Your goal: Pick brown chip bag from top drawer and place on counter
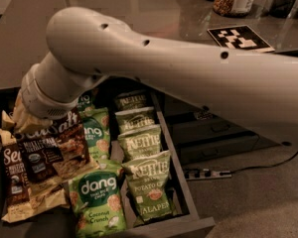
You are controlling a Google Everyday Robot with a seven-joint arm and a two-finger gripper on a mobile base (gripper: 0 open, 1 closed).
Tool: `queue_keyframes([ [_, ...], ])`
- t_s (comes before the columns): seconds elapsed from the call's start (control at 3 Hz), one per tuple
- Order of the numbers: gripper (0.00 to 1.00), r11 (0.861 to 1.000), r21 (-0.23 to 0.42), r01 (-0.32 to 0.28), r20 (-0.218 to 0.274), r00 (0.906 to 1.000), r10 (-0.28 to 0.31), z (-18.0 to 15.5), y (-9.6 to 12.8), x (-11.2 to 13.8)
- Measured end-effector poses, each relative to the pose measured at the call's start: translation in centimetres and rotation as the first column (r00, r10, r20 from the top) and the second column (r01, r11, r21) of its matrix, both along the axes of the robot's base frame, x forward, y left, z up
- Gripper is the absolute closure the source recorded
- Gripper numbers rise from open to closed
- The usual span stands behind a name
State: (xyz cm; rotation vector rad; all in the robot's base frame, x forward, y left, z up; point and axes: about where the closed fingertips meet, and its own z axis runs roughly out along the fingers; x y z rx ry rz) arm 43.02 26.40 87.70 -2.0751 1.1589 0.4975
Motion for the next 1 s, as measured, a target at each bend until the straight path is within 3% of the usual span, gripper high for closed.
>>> queue_keyframes([
  [0.33,1.00,1.000,0.031,0.005,0.018,0.9998,-0.005,2.9,-1.5,0.4],
  [1.0,1.00,0.995,0.089,0.049,0.024,0.9984,-0.051,4.8,-3.9,-1.0],
])
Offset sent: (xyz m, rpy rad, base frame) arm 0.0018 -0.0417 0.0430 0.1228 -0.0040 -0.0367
